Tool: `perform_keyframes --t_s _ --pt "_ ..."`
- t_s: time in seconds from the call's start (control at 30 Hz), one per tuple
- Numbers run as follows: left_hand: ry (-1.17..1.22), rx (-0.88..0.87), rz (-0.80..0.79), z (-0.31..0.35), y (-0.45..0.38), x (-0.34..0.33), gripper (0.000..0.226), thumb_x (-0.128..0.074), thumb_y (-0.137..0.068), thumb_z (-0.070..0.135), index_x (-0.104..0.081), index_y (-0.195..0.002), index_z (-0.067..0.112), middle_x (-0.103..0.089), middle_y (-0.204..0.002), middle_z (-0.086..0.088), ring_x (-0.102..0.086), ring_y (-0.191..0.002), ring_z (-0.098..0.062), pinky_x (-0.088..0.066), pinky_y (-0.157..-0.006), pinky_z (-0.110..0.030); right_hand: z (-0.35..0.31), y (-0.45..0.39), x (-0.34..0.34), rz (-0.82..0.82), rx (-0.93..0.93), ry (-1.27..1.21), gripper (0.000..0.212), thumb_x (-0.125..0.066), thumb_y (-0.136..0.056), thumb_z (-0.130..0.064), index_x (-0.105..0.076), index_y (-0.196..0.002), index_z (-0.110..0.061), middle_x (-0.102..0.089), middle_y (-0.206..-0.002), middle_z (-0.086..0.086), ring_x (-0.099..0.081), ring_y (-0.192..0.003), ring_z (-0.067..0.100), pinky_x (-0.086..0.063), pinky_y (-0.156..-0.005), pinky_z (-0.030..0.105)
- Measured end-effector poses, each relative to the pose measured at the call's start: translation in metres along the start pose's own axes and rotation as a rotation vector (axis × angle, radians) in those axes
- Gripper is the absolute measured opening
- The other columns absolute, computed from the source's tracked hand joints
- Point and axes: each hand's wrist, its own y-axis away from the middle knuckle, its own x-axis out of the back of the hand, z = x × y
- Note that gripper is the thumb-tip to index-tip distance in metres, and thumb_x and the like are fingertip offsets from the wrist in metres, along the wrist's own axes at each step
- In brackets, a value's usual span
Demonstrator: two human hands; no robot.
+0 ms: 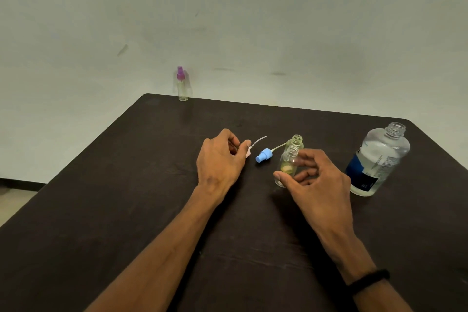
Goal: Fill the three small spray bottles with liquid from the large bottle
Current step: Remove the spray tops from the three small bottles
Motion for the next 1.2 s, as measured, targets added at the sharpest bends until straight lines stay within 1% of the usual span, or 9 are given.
perform_keyframes --t_s 0.23,0.4,0.5,0.57,0.67,0.77,0.97,1.07,1.2 --pt "0.123 0.017 0.074 -0.002 -0.002 0.001 0.027 -0.067 -0.096 0.055 -0.063 -0.089 0.029 -0.063 -0.079 0.015 -0.063 -0.092 -0.013 -0.059 -0.073 -0.036 -0.005 0.002 0.001 0.052 -0.063 0.019 0.069 -0.098 -0.067 -0.044 -0.067 -0.124 -0.023 -0.070 -0.101 -0.014 -0.068 -0.077 0.002 -0.057 -0.070 0.016" --pt "0.231 0.077 0.102 -0.005 -0.004 0.003 0.027 -0.064 -0.097 0.056 -0.062 -0.087 0.031 -0.066 -0.082 0.014 -0.066 -0.093 -0.015 -0.061 -0.079 -0.043 -0.003 0.004 0.003 0.007 -0.129 0.042 0.064 -0.098 -0.065 -0.047 -0.070 -0.118 -0.023 -0.069 -0.093 -0.015 -0.068 -0.076 0.005 -0.057 -0.070 0.018" --pt "0.286 0.128 0.128 -0.003 -0.006 0.006 0.029 -0.063 -0.099 0.053 -0.064 -0.087 0.026 -0.067 -0.082 0.012 -0.067 -0.089 -0.013 -0.060 -0.082 -0.040 -0.005 0.003 0.003 -0.014 -0.150 0.042 0.068 -0.098 -0.064 -0.050 -0.068 -0.119 -0.025 -0.070 -0.094 -0.015 -0.068 -0.073 0.006 -0.055 -0.068 0.017" --pt "0.318 0.150 0.157 -0.003 -0.008 0.008 0.030 -0.063 -0.101 0.049 -0.066 -0.088 0.022 -0.068 -0.080 0.009 -0.067 -0.081 -0.012 -0.058 -0.077 -0.034 -0.008 0.002 0.007 0.035 -0.141 0.071 0.070 -0.095 -0.061 -0.061 -0.066 -0.115 -0.027 -0.069 -0.094 -0.016 -0.067 -0.073 0.007 -0.057 -0.070 0.024" --pt "0.360 0.205 0.201 -0.005 -0.011 0.014 0.032 -0.061 -0.103 0.046 -0.066 -0.087 0.019 -0.069 -0.079 0.005 -0.065 -0.075 -0.012 -0.049 -0.070 -0.024 -0.015 0.004 0.015 0.201 -0.020 0.032 0.061 -0.089 -0.063 -0.066 -0.065 -0.101 -0.024 -0.066 -0.086 -0.009 -0.063 -0.074 0.010 -0.058 -0.067 0.036" --pt "0.364 0.269 0.260 -0.015 -0.017 0.022 0.031 -0.059 -0.104 0.046 -0.066 -0.089 0.019 -0.069 -0.081 0.004 -0.067 -0.077 -0.014 -0.052 -0.071 -0.024 -0.023 0.012 0.019 0.309 0.228 -0.035 0.044 -0.089 -0.077 -0.047 -0.062 -0.085 -0.014 -0.058 -0.073 -0.001 -0.056 -0.062 0.018 -0.048 -0.055 0.032" --pt "0.422 0.400 0.341 -0.036 -0.037 0.029 0.024 -0.061 -0.103 0.041 -0.066 -0.088 0.022 -0.069 -0.081 0.006 -0.067 -0.090 -0.019 -0.054 -0.094 -0.042 -0.058 0.032 -0.042 0.185 0.446 -0.105 0.051 -0.085 -0.089 -0.041 -0.052 -0.060 -0.016 -0.046 -0.053 -0.009 -0.041 -0.045 0.008 -0.037 -0.049 0.019" --pt "0.387 0.407 0.334 -0.049 -0.064 0.033 0.019 -0.063 -0.103 0.035 -0.066 -0.095 0.018 -0.067 -0.084 0.006 -0.062 -0.099 -0.019 -0.048 -0.091 -0.035 -0.076 0.029 -0.080 0.083 0.538 -0.152 0.052 -0.082 -0.094 -0.040 -0.049 -0.061 -0.017 -0.044 -0.054 -0.010 -0.039 -0.046 0.008 -0.040 -0.046 0.027" --pt "0.312 0.412 0.332 -0.067 -0.104 0.035 0.014 -0.065 -0.103 0.027 -0.064 -0.108 0.014 -0.066 -0.088 0.003 -0.052 -0.080 0.000 -0.037 -0.079 -0.017 -0.078 0.018 -0.108 0.065 0.476 -0.208 0.052 -0.078 -0.097 -0.040 -0.046 -0.062 -0.019 -0.037 -0.054 -0.014 -0.034 -0.046 0.006 -0.037 -0.046 0.025"
